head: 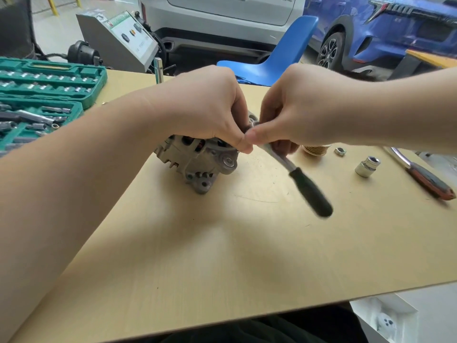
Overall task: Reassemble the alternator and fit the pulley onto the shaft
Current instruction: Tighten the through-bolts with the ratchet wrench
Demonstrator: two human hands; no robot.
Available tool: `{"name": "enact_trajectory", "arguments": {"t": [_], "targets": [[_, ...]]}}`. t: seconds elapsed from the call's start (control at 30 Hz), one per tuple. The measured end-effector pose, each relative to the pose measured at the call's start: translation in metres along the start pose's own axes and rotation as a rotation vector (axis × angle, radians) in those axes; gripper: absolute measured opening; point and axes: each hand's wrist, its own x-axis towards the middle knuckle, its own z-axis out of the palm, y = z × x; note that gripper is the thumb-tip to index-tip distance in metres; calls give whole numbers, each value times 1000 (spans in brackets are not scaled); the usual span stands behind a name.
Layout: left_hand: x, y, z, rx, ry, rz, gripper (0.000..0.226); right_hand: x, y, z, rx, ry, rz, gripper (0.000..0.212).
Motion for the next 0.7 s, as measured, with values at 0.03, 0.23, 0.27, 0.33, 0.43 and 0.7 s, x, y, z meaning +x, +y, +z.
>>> {"name": "enact_trajectory", "arguments": {"t": [0.03,0.23,0.27,0.33,0.43,0.7], "targets": [[0,0,0,1,-5,-4,17,-1,-3,1,92,-19,70,36],[-1,-1,-1,34,-41,34,10,1,15,-3,-831,121,-475,28],[-1,-1,-1,32,-40,29,10,1,16,-5,-828,111,-494,31],[-1,0,0,18,-26,14,13,-2,10,-4,-593,111,-357,30],[1,0,0,11,-25,4,19,2,-1,1,19,-18,46,34],[-1,0,-2,30,-59,61,8,3,23,-4,-868,105,-592,30]]}}
